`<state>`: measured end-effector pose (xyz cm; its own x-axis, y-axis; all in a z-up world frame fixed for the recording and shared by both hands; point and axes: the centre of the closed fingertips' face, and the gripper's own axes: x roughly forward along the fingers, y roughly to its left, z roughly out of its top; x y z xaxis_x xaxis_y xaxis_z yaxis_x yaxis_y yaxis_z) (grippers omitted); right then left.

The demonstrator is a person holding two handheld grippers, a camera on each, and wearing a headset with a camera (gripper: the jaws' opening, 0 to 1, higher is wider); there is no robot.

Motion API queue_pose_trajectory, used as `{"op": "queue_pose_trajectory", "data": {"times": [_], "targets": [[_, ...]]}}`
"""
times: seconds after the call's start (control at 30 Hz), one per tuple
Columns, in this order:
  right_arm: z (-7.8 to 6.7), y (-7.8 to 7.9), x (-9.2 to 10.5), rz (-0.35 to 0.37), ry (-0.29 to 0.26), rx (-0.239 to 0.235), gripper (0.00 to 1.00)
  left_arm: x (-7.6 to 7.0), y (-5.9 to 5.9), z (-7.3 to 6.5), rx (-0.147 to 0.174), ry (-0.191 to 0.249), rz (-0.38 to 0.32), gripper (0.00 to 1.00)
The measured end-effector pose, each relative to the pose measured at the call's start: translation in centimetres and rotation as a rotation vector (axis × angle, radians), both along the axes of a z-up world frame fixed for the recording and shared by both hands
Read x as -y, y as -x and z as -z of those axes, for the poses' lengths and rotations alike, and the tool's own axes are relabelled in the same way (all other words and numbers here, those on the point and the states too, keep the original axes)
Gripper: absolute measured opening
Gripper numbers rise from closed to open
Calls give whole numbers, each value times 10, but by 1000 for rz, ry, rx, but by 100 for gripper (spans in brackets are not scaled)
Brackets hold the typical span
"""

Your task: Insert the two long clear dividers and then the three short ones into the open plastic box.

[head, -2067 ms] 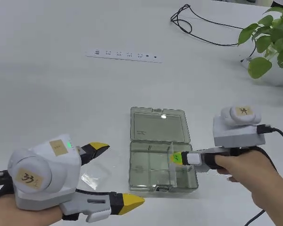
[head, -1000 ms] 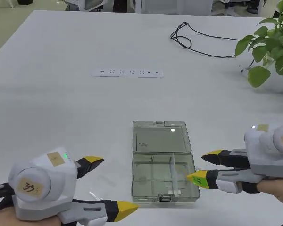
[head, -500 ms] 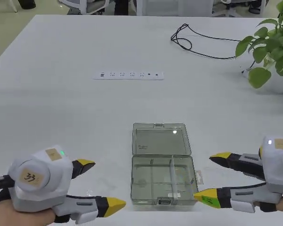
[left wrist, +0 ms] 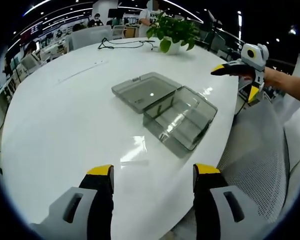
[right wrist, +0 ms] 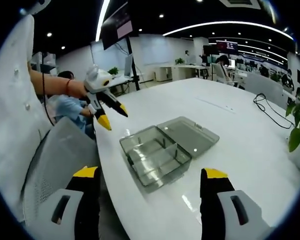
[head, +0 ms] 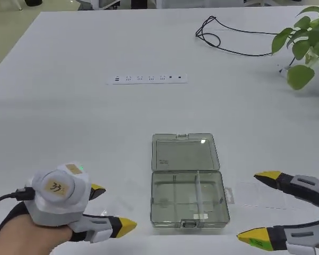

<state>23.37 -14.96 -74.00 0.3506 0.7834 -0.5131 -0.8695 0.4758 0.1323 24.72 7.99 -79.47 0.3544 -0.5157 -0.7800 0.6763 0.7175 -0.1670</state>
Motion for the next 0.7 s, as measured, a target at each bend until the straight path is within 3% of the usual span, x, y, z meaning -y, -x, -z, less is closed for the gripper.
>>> {"op": "queue_pose_trajectory", "data": {"times": [0.13,0.47,0.7], "targets": [[2,1,4,-1,-7,15,85,-4,0,11,-42,-31,-35,61],[-4,-2,5,12,-35,45,84,-8,-5,34,-99,-105,-75,52],[-5,-1,7,27,-51,47,83,-10,-7,45,-117,-151,-92,49]]}}
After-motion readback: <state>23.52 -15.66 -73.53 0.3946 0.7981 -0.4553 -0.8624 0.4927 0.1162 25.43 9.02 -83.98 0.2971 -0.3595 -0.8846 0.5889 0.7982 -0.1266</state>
